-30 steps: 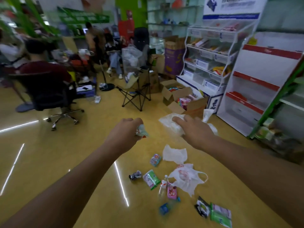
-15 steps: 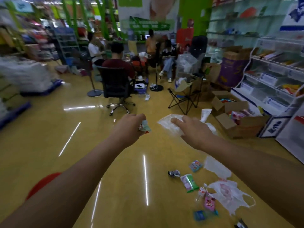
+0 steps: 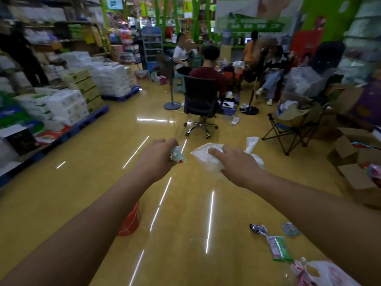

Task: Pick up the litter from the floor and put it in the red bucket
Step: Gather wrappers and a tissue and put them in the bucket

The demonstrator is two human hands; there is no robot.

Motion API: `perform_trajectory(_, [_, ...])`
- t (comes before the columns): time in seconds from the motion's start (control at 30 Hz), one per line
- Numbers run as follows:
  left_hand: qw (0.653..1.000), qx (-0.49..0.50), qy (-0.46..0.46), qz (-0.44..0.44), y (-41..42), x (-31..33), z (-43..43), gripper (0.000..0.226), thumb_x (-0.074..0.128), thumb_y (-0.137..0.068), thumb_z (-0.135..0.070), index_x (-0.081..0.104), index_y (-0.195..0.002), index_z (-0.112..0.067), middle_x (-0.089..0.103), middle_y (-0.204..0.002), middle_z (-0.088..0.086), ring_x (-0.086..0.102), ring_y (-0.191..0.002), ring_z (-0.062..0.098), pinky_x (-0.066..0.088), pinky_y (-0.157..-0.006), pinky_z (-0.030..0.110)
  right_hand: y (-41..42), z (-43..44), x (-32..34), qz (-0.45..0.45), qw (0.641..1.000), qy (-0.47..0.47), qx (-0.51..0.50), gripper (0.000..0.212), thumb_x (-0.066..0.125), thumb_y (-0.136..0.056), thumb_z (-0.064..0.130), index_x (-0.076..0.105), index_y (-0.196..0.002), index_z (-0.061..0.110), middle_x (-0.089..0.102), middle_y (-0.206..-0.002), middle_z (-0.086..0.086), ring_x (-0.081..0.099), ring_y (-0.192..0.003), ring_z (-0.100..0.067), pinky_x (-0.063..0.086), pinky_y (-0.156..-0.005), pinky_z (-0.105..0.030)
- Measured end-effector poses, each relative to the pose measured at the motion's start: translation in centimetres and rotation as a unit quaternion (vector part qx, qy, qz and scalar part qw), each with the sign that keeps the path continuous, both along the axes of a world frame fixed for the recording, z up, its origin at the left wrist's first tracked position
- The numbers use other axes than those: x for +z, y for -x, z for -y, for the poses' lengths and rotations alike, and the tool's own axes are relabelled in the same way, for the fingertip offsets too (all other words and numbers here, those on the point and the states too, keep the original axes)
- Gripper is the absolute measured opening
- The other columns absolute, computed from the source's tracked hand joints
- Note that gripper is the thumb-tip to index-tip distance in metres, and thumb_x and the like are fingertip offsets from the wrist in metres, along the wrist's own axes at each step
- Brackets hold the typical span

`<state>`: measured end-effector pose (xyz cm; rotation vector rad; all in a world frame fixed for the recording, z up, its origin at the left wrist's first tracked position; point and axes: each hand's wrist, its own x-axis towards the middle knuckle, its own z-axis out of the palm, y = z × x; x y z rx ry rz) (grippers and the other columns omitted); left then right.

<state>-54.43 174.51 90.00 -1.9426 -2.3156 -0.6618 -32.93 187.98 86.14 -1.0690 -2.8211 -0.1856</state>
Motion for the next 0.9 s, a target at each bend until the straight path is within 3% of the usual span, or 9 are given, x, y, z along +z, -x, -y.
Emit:
perform_trajectory(0.13, [0.999, 0.050, 0.004, -0.010, 3.9, -1.2, 0.3, 0.037, 0.074, -0.082, -0.030, 0.057, -0.114, -0.022, 0.057, -0.098, 0.001, 0.051, -0.093, 0.021, 0.036, -0.065, 0.030, 4.8, -1.9, -1.4, 0.001, 0.999, 0.017, 0.040, 0.067, 0.060, -0.091, 0.022, 0.020, -0.140, 0.043, 0.042, -0.133, -0.003, 0.048, -0.110, -0.028, 0.050, -0.074, -0.039])
perform_trajectory(0.57, [0.980, 0.190, 0.058, 0.009, 13.6, -4.7, -5.6, 0.043, 0.076, -0.081, -0.029, 0.056, -0.119, -0.022, 0.059, -0.104, 0.002, 0.053, -0.098, 0.023, 0.049, -0.074, 0.036, 19.6, -12.0, -5.3, 0.020, 0.985, 0.039, 0.167, 0.068, 0.060, -0.091, 0.024, 0.017, -0.140, 0.044, 0.044, -0.130, -0.003, 0.051, -0.104, -0.029, 0.054, -0.074, -0.042])
perform_trajectory(0.9, [0.956, 0.285, 0.065, 0.030, 18.5, -6.4, -4.7, 0.042, 0.077, -0.080, -0.030, 0.058, -0.117, -0.021, 0.060, -0.102, 0.002, 0.054, -0.095, 0.022, 0.049, -0.074, 0.035, 27.0, -14.6, -6.3, 0.030, 0.967, 0.075, 0.242, 0.064, 0.059, -0.093, 0.031, 0.019, -0.142, 0.042, 0.044, -0.128, -0.003, 0.049, -0.104, -0.028, 0.051, -0.072, -0.039])
